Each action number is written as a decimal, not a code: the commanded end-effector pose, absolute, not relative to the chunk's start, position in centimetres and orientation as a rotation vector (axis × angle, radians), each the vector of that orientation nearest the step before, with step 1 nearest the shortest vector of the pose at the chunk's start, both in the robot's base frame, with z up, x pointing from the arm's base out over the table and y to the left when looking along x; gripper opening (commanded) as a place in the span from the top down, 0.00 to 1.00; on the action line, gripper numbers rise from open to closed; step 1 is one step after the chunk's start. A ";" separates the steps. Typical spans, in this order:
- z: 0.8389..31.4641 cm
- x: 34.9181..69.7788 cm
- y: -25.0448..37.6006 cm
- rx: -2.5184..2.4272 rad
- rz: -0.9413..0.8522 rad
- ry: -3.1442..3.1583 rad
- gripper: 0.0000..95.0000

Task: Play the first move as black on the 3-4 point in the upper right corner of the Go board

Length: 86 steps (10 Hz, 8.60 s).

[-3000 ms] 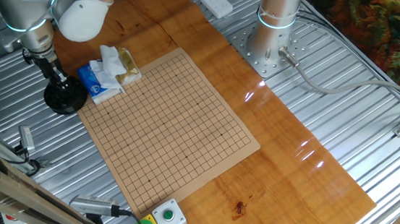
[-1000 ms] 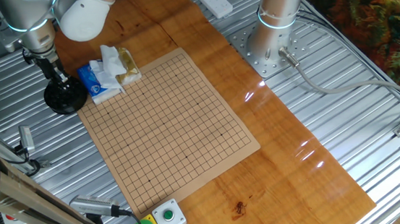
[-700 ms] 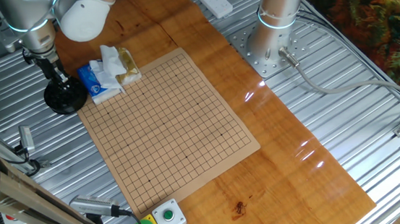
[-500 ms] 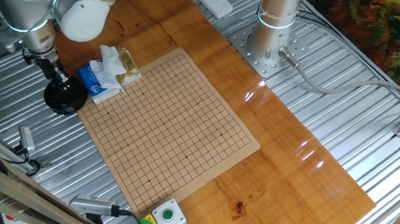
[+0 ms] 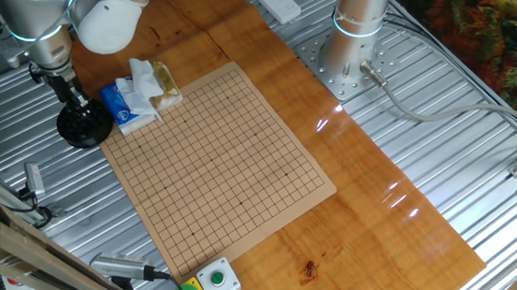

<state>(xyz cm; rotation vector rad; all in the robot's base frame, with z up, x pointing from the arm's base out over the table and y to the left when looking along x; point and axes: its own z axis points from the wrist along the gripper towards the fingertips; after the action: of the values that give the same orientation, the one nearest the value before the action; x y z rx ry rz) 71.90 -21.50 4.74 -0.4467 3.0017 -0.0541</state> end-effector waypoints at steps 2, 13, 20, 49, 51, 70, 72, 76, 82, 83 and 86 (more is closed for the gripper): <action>4.7 71.9 -21.5 -0.446 -0.055 3.002 1.00; 7.5 72.1 -20.7 -0.412 -0.053 3.033 1.00; 8.3 72.1 -20.5 -0.408 -0.054 3.044 1.00; 9.9 63.1 -1.7 0.223 -0.054 3.044 1.00; 9.9 63.1 -1.7 0.092 -0.036 3.065 1.00; 9.4 64.8 1.6 -0.123 -0.037 3.086 1.00; 8.5 66.8 6.7 -0.084 -0.036 3.099 1.00; 7.1 67.9 14.3 -0.020 -0.035 3.096 1.00; 4.3 66.8 19.2 0.002 -0.033 3.073 1.00; 4.0 66.6 19.6 0.004 -0.029 3.070 1.00; 3.0 66.0 21.5 0.032 -0.006 3.064 1.00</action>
<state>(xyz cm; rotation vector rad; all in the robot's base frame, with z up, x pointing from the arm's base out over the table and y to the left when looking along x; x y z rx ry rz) 65.79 21.62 3.04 0.0368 3.0626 -0.0029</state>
